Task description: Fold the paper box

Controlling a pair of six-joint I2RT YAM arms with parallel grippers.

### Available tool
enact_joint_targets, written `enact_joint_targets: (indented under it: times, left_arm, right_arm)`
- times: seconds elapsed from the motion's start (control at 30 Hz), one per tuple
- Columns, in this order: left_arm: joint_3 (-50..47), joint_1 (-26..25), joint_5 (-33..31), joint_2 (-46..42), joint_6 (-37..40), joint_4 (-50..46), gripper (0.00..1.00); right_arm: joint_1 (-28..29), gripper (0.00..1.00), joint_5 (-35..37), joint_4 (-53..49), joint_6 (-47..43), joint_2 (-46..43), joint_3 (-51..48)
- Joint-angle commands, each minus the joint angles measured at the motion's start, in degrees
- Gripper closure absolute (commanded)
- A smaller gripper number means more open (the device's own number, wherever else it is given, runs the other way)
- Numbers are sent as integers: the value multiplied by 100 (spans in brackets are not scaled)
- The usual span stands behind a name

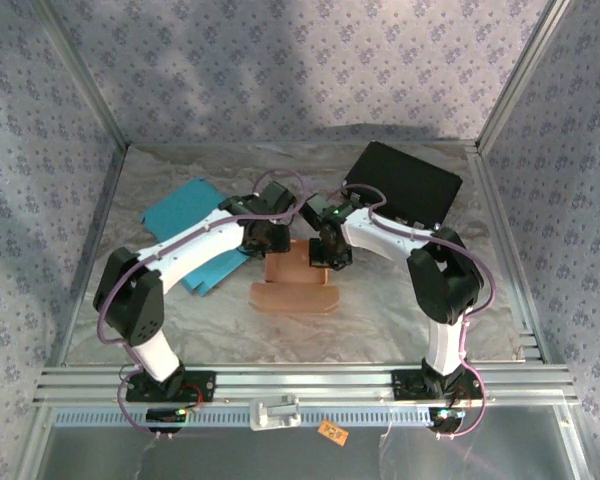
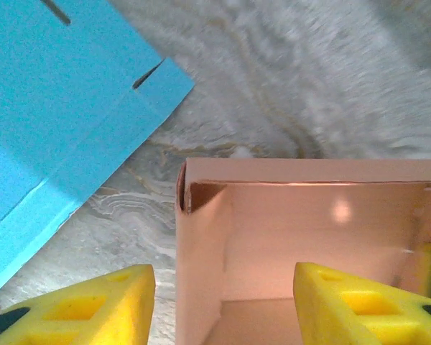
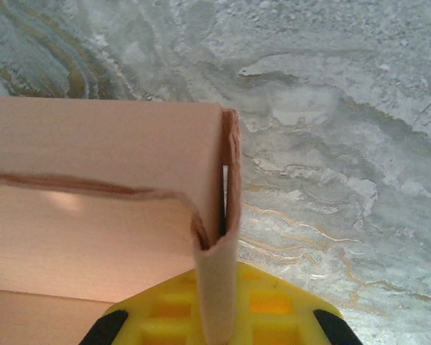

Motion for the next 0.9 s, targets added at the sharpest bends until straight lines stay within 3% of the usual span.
enact_joint_targets:
  times: [0.0, 0.2, 0.6, 0.7, 0.87]
  left_arm:
    - [402, 138, 255, -316, -128, -49, 49]
    - [348, 423, 712, -156, 314, -336, 61]
    - [-475, 1100, 1638, 233, 1243, 273, 67]
    - [-912, 1292, 2222, 17, 1205, 1063, 68]
    - [-1613, 2036, 4081, -319, 985, 2275, 64]
  right_arm:
    - [-115, 100, -339, -287, 467, 110, 158]
    - [-63, 100, -315, -252, 643, 117, 200]
    - [42, 100, -299, -68, 522, -35, -1]
    - [35, 100, -333, -70, 443, -21, 32]
    - [-44, 100, -518, 59, 112, -50, -72]
